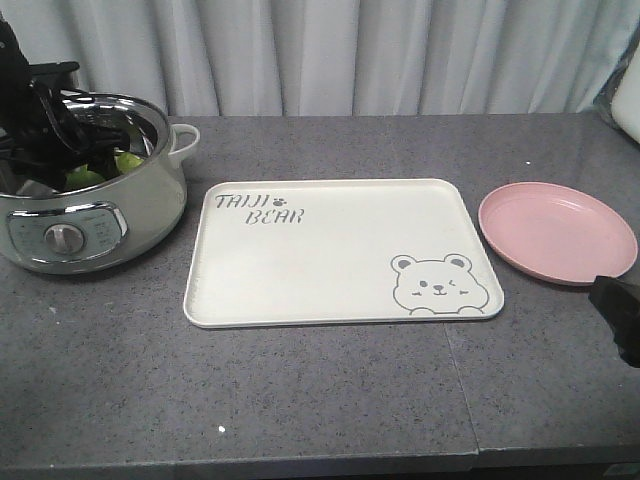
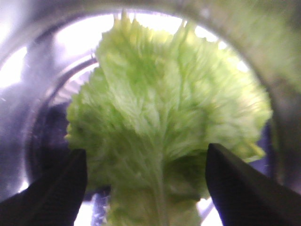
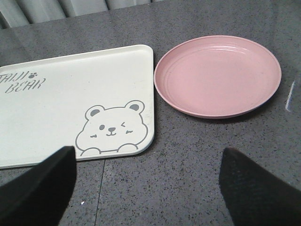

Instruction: Transfer vegetables to tray and serve

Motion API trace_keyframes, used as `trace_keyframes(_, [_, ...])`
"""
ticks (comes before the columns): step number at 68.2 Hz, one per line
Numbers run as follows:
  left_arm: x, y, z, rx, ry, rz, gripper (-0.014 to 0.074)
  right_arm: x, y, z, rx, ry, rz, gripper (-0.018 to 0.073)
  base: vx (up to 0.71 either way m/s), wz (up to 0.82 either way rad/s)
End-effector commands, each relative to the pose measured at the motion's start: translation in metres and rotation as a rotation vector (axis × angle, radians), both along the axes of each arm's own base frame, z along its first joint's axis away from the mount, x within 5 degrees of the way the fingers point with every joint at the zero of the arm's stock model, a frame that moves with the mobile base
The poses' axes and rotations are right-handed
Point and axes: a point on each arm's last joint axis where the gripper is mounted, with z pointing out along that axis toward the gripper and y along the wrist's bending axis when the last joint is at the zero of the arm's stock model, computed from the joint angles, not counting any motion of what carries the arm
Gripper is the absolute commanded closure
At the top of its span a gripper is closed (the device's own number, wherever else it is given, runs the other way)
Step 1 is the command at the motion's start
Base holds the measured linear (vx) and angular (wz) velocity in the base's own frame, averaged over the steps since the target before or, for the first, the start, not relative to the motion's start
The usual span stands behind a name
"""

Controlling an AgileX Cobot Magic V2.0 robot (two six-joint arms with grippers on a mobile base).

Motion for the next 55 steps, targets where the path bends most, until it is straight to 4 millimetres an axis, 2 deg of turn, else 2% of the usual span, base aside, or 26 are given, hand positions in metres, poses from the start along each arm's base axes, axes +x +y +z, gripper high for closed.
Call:
trace_keyframes(1, [-0.007,-0.002,0.03,-0.01,-0.073,-0.004,0.0094,0.005,0.0,0.016,-0.009,-0.094,0.001,-0.0032,0.0,0.0])
trace_keyframes(13, [-0.003,-0.002,0.019,-0.013,-0.042,-0.002,0.0094,0.005,0.0,0.016,-0.008,-0.094,0.0,-0.0032,0.0,0.0])
trace_keyframes(20, [-0.003,-0.002,0.018,-0.013,-0.04,-0.002,0.013,0.005,0.0,0.016,-0.008,-0.094,0.0,-0.0032,0.0,0.0])
trace_keyframes(27, [-0.003,-0.002,0.018,-0.013,-0.04,-0.002,0.0227,0.005,0.0,0.016,-0.008,-0.094,0.0,-0.0032,0.0,0.0])
trace_keyframes(43, [-0.003,-0.002,0.019,-0.012,-0.042,-0.004,0.0596,0.005,0.0,0.016,-0.008,-0.094,0.0,-0.0032,0.0,0.0])
trace_keyframes(55, [-0.005,-0.002,0.025,-0.011,-0.058,-0.004,0.0603,0.006,0.0,0.018,0.002,-0.125,0.002,-0.0032,0.0,0.0])
